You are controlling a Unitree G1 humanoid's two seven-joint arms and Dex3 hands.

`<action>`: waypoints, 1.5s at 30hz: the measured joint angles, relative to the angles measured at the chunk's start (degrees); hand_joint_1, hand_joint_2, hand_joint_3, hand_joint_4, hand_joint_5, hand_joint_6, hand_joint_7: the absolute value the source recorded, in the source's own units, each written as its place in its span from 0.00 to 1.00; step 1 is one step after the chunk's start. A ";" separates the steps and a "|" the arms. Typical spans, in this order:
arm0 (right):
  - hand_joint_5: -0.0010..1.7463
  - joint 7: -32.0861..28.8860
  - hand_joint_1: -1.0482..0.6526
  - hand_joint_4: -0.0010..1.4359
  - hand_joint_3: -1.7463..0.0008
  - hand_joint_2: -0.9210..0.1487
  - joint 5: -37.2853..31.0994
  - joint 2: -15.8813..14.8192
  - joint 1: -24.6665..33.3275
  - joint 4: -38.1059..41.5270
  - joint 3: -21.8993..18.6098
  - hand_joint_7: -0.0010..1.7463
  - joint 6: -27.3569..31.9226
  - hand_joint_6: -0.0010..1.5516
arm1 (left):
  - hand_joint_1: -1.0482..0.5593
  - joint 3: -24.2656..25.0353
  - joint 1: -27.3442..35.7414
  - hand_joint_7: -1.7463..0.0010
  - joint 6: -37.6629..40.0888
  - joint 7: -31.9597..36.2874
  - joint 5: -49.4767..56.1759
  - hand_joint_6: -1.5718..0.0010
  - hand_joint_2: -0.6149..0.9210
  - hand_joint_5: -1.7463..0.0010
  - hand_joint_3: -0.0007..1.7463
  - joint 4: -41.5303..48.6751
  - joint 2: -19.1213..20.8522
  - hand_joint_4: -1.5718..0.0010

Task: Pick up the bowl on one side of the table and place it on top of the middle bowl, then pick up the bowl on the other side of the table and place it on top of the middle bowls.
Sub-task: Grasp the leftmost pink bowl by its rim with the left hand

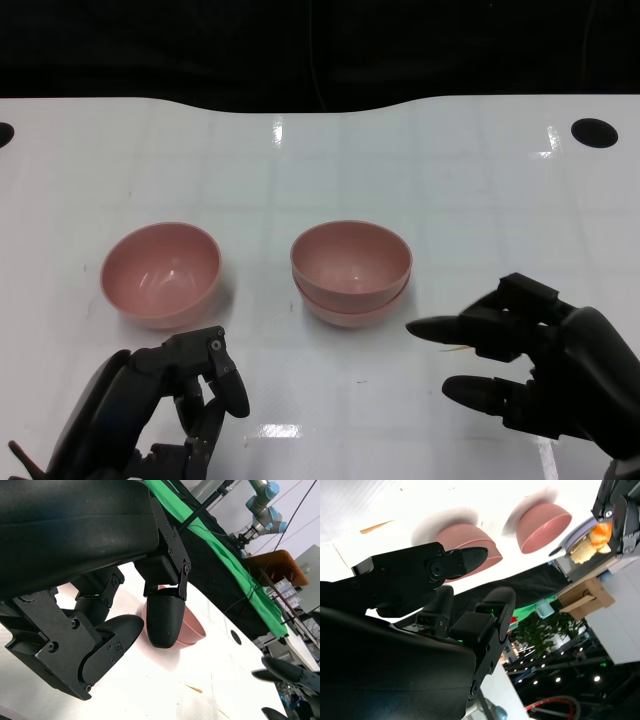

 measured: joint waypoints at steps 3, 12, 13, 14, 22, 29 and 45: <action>0.72 -0.05 0.57 0.50 0.40 0.46 1.14 0.52 1.03 0.00 -1.03 0.40 -1.24 0.55 | 0.59 0.42 0.00 0.19 0.00 0.01 -0.03 0.49 0.61 0.09 0.83 0.01 0.00 0.45; 0.93 -1.15 0.59 0.59 0.21 0.55 0.97 1.99 0.71 3.77 -1.85 0.56 -3.81 0.58 | 0.58 1.82 0.05 0.48 0.00 0.61 0.51 0.50 0.71 0.28 0.60 -0.15 -0.04 0.53; 0.96 -1.15 0.59 0.60 0.18 0.57 1.00 2.06 0.53 4.19 -1.90 0.61 -3.82 0.57 | 0.58 1.98 0.11 0.54 0.00 1.18 1.45 0.51 0.72 0.30 0.55 -0.46 -0.04 0.55; 0.98 -1.11 0.59 0.61 0.15 0.60 1.02 2.08 0.40 4.46 -1.98 0.66 -3.81 0.55 | 0.57 2.27 0.18 0.61 0.01 1.75 2.69 0.51 0.74 0.32 0.48 -0.99 -0.02 0.57; 1.00 0.39 0.55 0.68 0.04 0.71 1.02 2.14 -0.27 4.33 -2.69 0.88 -1.51 0.52 | 0.47 4.32 0.74 0.97 0.05 5.51 12.49 0.54 0.96 0.49 0.06 -5.15 1.47 0.70; 1.00 2.66 0.57 0.68 0.05 0.72 1.14 2.79 -0.17 1.57 -2.71 0.94 2.69 0.51 | 0.38 6.07 1.05 1.00 3.37 6.07 21.64 0.62 1.00 0.61 0.02 -10.97 3.14 0.76; 1.00 3.27 0.56 0.68 0.05 0.73 1.01 3.62 -0.10 1.48 -2.52 0.94 2.79 0.50 | 0.35 6.06 -6.68 1.00 17.65 -1.47 35.13 0.69 0.94 0.69 0.00 -16.98 8.53 0.78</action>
